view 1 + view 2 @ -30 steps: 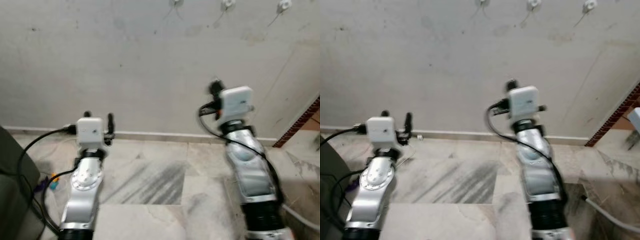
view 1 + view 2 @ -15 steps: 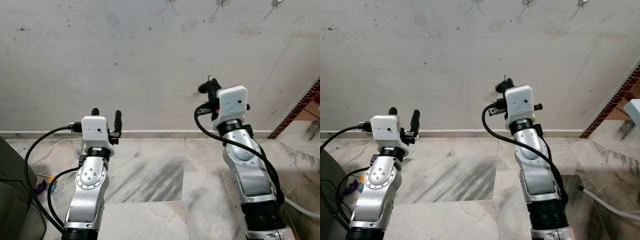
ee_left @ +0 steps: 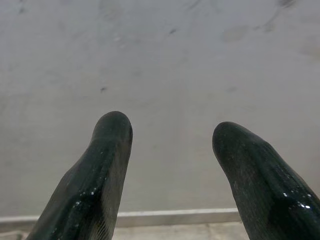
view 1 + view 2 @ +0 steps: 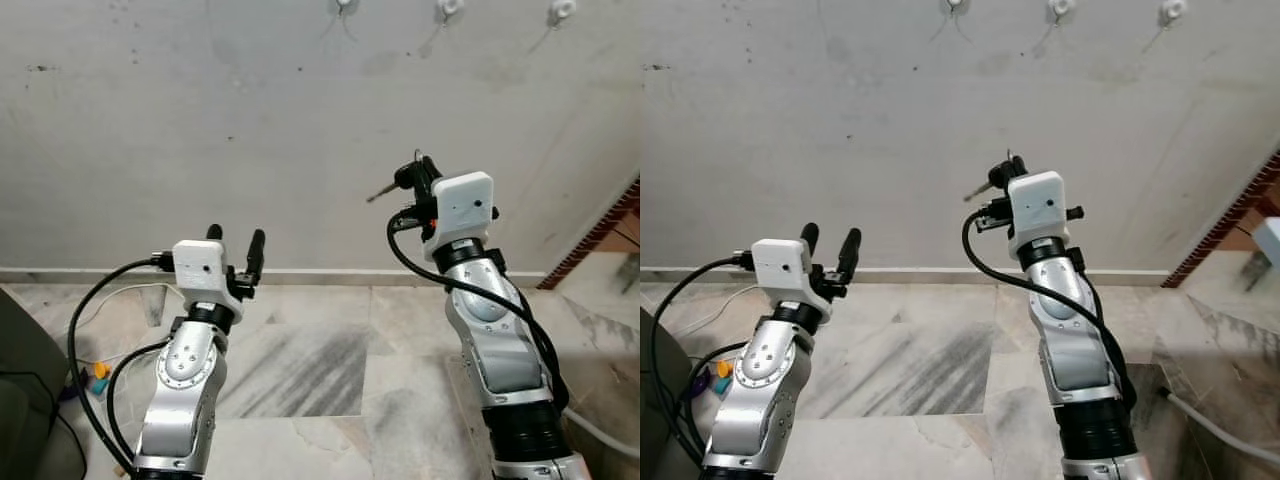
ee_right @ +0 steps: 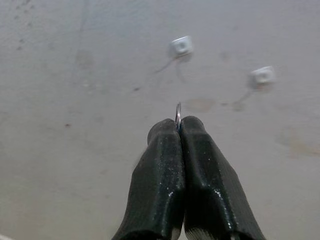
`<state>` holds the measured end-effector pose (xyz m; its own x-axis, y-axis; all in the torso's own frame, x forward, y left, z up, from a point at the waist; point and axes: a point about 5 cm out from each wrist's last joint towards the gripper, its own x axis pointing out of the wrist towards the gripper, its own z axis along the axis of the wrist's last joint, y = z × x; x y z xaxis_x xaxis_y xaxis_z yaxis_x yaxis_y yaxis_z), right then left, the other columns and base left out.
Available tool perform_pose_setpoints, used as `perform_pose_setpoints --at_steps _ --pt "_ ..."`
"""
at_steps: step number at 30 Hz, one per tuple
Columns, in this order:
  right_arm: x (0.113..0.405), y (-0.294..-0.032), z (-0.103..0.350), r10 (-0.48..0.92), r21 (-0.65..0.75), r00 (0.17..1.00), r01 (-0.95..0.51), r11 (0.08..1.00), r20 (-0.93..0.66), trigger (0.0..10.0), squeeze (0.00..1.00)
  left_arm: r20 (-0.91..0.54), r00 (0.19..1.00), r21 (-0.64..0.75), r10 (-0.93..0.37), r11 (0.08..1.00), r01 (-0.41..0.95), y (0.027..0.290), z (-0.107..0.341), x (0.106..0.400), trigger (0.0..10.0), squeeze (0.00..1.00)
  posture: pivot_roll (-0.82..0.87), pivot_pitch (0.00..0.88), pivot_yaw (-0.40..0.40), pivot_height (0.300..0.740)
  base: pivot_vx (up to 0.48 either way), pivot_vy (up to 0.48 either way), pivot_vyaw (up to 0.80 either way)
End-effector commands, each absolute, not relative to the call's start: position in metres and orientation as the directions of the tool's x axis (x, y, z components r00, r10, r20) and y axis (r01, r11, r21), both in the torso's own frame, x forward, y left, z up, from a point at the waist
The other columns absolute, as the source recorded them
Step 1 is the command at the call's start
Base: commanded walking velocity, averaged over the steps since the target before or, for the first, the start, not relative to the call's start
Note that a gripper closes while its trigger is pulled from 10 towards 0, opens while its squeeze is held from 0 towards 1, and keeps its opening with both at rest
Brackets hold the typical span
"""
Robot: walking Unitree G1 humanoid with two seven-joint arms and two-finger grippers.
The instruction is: Hang keys on a hook
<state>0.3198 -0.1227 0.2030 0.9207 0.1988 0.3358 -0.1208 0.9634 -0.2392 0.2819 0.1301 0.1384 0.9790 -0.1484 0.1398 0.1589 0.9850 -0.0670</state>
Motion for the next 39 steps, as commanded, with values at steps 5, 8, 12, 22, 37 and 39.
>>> perform_pose_setpoints --at_steps 5,8,12,22,37,39 --pt "0.3208 -0.121 0.2038 0.211 -0.25 0.917 -0.128 0.96 0.338 10.0 0.0 0.14 0.98 -0.072 -0.144 0.985 0.156 0.1324 0.1407 0.2818 10.0 0.0 0.06 0.089 -0.021 0.74 0.48 0.0 0.0" --pt "0.3209 -0.1211 0.2033 0.21 -0.25 0.918 -0.128 0.96 0.337 10.0 0.0 0.14 0.979 -0.07 -0.145 0.985 0.156 0.1325 0.1407 0.2818 10.0 0.0 0.06 0.089 -0.022 0.74 0.48 0.0 0.0" --pt "0.3213 -0.1206 0.2031 0.211 -0.25 0.918 -0.129 0.96 0.336 10.0 0.0 0.135 0.98 -0.067 -0.146 0.985 0.156 0.1326 0.14 0.2818 10.0 0.0 0.06 0.089 -0.022 0.74 0.48 0.0 0.0" --pt "0.3237 -0.1218 0.2025 0.205 -0.247 0.919 -0.124 0.961 0.337 10.0 0.0 0.132 0.982 -0.066 -0.138 0.987 0.148 0.1341 0.14 0.2816 10.0 0.0 0.06 0.09 -0.021 0.74 0.48 0.0 0.0" --pt "0.3261 -0.1233 0.202 0.198 -0.245 0.921 -0.118 0.962 0.335 10.0 0.0 0.121 0.984 -0.058 -0.131 0.989 0.139 0.1335 0.1383 0.2817 10.0 0.0 0.06 0.092 -0.02 0.74 0.449 0.0 0.0" --pt "0.3263 -0.1234 0.2017 0.197 -0.244 0.922 -0.118 0.963 0.334 10.0 0.0 0.118 0.987 -0.053 -0.113 0.991 0.12 0.1346 0.1376 0.2823 10.0 0.0 0.06 0.092 -0.021 0.74 0.15 0.0 0.0"
